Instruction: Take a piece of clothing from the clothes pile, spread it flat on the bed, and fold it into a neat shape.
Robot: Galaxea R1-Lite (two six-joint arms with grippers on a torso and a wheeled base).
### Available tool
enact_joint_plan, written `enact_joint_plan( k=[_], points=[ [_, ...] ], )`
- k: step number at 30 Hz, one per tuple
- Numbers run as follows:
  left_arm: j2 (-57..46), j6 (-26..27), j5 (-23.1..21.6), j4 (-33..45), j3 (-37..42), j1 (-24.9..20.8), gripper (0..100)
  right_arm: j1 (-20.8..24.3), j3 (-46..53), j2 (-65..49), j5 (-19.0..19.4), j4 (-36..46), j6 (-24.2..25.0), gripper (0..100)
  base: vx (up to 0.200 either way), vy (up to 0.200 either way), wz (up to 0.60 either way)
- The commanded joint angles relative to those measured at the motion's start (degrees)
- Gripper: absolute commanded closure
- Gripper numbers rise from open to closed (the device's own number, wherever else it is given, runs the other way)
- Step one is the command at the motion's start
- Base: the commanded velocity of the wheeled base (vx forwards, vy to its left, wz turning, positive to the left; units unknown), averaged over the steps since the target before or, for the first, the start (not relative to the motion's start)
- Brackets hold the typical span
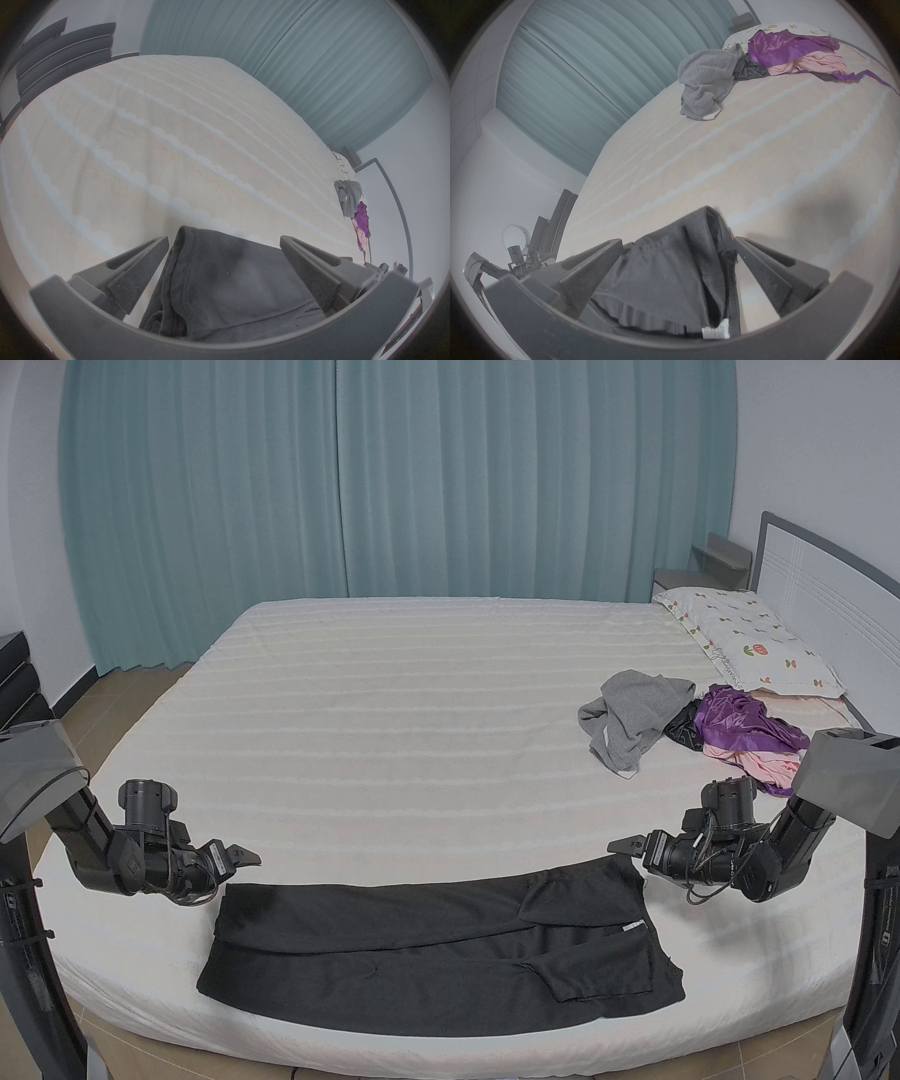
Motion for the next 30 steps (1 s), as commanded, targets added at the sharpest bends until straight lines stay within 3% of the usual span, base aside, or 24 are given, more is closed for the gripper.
enact_joint_plan(
  k=[1,15,16,22,30],
  points=[
    [3.3,0.2,1.3,-0.2,-1.6,-0.7,0,0.1,-2.6,3.4,-0.3,0.1,1.3,0,0.0,0.0,0.0],
    [6.5,0.5,4.1,-0.7,-2.8,-1.4,0,-0.6,-4.2,5.3,-0.7,0.1,4.1,0,0.0,0.0,0.0],
    [6.5,0.5,4.1,-0.7,-2.8,-1.4,100,-0.6,-4.2,5.5,-0.8,0.1,4.1,0,0.0,0.0,0.0],
    [6.5,0.1,4.1,-0.8,-3.0,-1.4,100,-0.5,-7.7,8.7,-4.2,0.0,3.8,0,0.0,0.0,0.0],
    [6.2,-0.3,4.2,-3.4,-2.2,0.1,100,-0.3,-9.6,10.5,-4.1,-0.7,3.6,0,0.0,0.0,0.0]
  ],
)
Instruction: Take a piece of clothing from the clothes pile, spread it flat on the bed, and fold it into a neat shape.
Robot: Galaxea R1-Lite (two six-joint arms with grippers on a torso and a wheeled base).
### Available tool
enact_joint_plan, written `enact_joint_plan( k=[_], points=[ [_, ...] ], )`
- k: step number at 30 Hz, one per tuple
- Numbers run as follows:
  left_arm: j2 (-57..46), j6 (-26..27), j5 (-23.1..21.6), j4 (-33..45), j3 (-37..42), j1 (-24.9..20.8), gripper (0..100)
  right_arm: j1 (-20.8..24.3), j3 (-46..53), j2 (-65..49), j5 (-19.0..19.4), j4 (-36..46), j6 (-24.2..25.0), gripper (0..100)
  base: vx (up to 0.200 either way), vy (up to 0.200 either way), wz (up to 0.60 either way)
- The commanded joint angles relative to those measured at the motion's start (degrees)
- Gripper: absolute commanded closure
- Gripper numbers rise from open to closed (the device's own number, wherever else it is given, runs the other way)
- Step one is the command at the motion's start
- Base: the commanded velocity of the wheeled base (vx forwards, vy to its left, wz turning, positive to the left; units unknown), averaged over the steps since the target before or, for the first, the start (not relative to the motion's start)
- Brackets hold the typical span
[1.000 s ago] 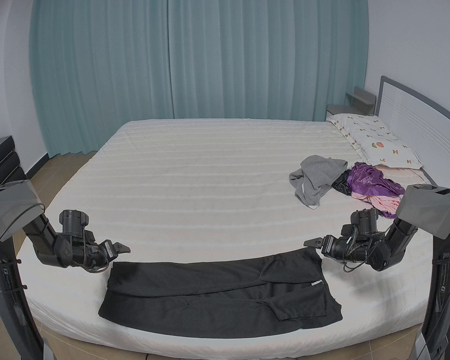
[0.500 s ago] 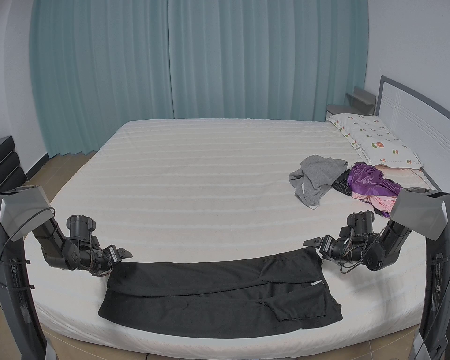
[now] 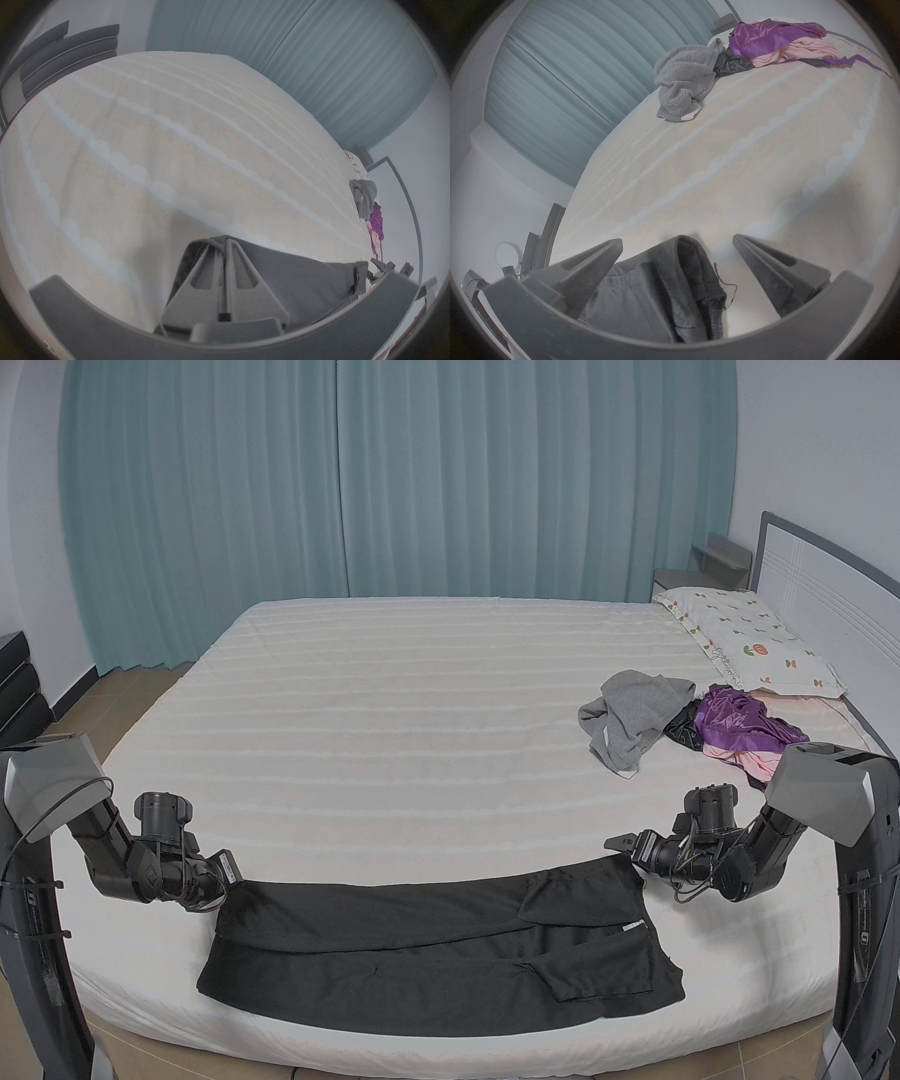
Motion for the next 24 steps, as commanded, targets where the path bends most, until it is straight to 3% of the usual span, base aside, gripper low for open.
enact_joint_plan(
  k=[1,3,4,19,24],
  points=[
    [0.0,-0.1,0.0,-1.5,0.5,1.1,100,0.4,-1.5,2.3,0.0,-0.2,-0.1,0,0.0,0.0,0.0],
    [0.2,-0.1,0.0,-1.9,0.6,1.4,100,0.6,-1.7,2.8,0.0,-0.5,0.0,0,0.0,0.0,0.0],
    [0.2,-0.1,0.0,-1.9,0.6,1.4,100,0.6,-1.7,2.8,0.0,-0.5,0.0,100,0.0,0.0,0.0],
    [0.6,-1.0,-0.1,-2.4,0.0,1.4,100,-0.5,-1.9,2.1,-2.0,-3.2,4.6,100,0.0,0.0,0.0],
    [1.4,-1.1,0.0,-5.7,0.3,1.4,100,-0.7,-1.9,2.1,-2.2,-3.2,4.6,100,0.0,0.0,0.0]
  ],
)
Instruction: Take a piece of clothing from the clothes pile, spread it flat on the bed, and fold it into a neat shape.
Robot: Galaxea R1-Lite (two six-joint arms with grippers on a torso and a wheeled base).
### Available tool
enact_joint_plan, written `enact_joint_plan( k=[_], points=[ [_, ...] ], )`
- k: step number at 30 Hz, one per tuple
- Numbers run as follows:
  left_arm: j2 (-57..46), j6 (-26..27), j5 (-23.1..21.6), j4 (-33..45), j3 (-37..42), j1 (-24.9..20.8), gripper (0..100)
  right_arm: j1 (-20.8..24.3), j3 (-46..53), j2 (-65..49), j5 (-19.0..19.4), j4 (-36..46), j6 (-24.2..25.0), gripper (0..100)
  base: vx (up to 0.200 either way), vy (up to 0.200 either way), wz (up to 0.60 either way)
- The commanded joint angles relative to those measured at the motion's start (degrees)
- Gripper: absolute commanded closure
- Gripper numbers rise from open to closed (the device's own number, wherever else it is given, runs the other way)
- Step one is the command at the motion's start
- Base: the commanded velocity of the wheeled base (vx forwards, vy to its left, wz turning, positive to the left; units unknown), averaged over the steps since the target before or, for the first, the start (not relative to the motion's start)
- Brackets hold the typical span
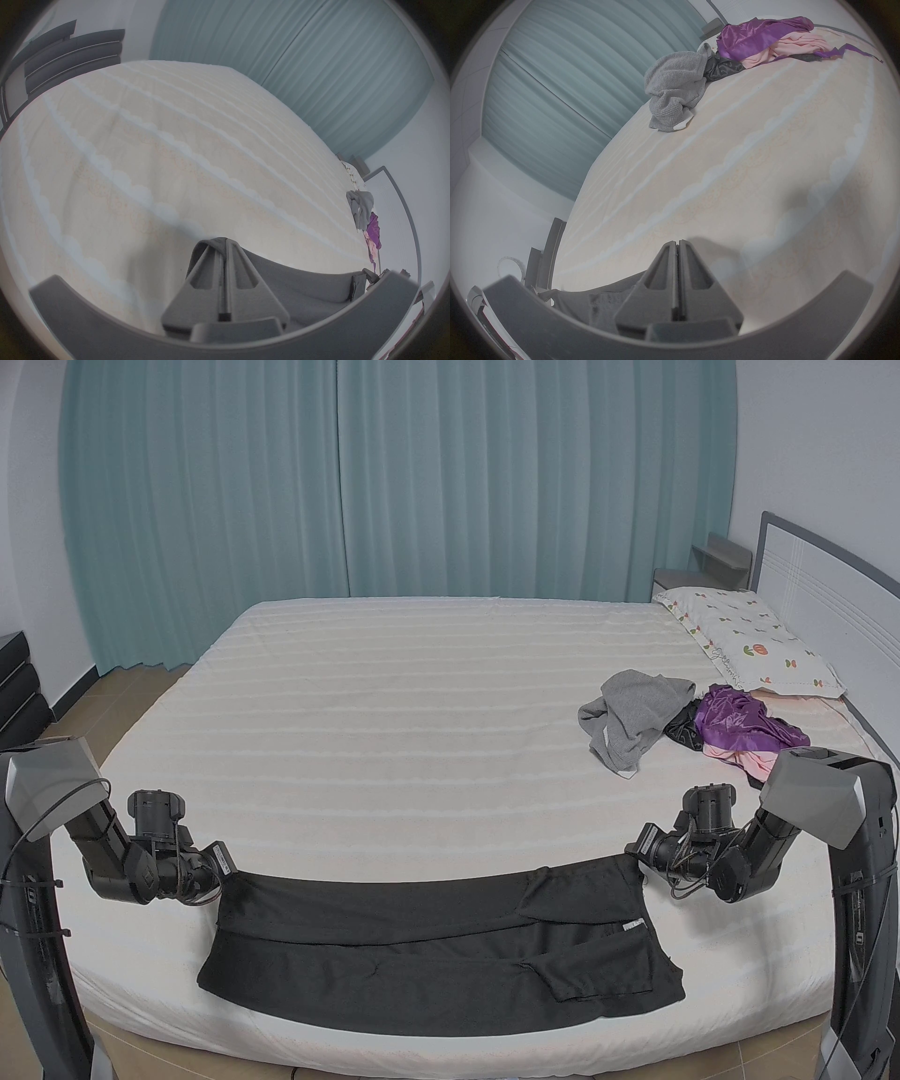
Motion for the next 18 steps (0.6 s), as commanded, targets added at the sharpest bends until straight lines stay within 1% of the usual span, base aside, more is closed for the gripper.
enact_joint_plan(
  k=[1,9,10,11,12,13,18],
  points=[
    [0.8,-0.1,0.2,-1.1,0.4,0.1,100,0.0,0.3,-0.1,-0.1,0.0,0.0,100,0.0,0.0,0.0],
    [0.8,-0.6,0.7,-1.4,0.4,0.1,100,0.3,0.7,0.0,-0.5,0.1,-0.1,100,0.0,0.0,0.0],
    [0.8,-1.2,0.7,-1.4,0.2,0.1,0,0.3,0.8,0.0,-0.6,0.0,-0.1,0,0.0,0.0,0.0],
    [0.8,-1.2,0.7,-1.4,0.2,0.1,0,0.3,0.8,0.0,-0.6,0.0,-0.1,0,0.0,0.0,0.0],
    [0.7,-3.1,0.6,-1.6,0.0,-0.1,0,0.3,1.2,-0.3,-0.6,-0.5,0.0,0,0.0,0.0,0.0],
    [0.7,-3.6,0.6,-1.6,0.0,-0.2,0,0.1,1.5,-0.7,-0.6,-1.3,0.2,0,0.0,0.0,0.0],
    [-0.3,-4.9,0.6,-1.6,0.8,0.0,0,0.0,7.3,-4.8,-0.6,-6.4,0.5,0,0.0,0.0,0.0]
  ],
)
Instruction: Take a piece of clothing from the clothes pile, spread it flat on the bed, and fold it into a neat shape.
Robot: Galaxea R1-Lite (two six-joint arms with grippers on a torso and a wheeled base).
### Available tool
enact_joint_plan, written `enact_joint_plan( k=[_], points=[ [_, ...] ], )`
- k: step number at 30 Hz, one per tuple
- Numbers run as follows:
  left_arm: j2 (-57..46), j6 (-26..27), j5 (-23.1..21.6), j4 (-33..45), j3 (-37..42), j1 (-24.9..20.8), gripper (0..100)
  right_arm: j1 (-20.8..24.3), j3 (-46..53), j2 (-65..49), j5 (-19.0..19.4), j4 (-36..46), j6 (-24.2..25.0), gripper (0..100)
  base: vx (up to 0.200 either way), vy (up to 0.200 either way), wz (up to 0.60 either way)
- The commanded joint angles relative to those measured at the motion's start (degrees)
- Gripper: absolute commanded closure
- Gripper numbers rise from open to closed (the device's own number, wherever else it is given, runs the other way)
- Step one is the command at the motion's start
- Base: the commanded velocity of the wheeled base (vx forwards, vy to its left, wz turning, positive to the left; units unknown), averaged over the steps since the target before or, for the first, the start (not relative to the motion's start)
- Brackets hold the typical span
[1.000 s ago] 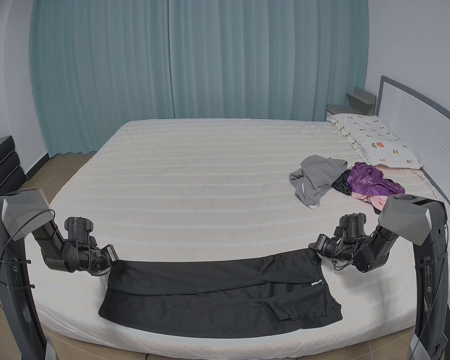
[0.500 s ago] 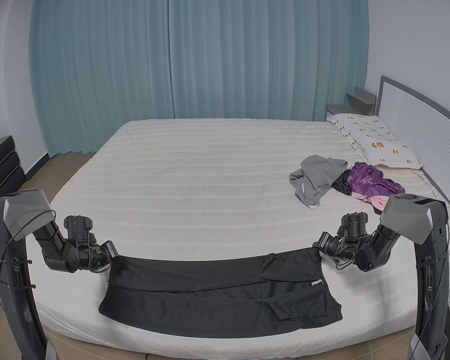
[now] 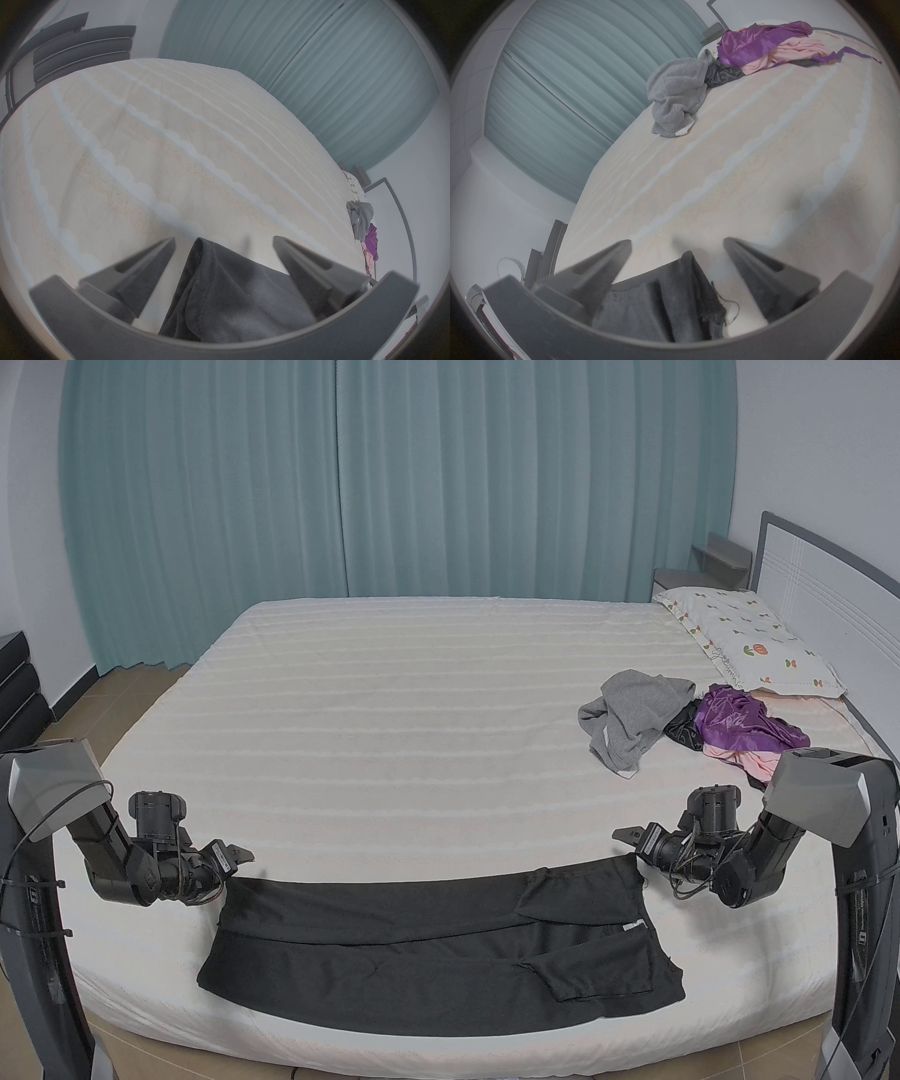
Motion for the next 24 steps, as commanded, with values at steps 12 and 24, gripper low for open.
enact_joint_plan(
  k=[12,24],
  points=[
    [-13.0,-7.7,-1.4,0.0,13.0,0.9,0,0.6,24.8,-19.6,0.4,-4.6,4.5,0,0.0,0.0,0.0],
    [-13.1,-6.9,-3.5,-6.2,24.0,-0.2,0,3.3,37.3,-16.0,0.1,-18.1,8.1,0,-0.117,0.0,0.0]
  ],
)
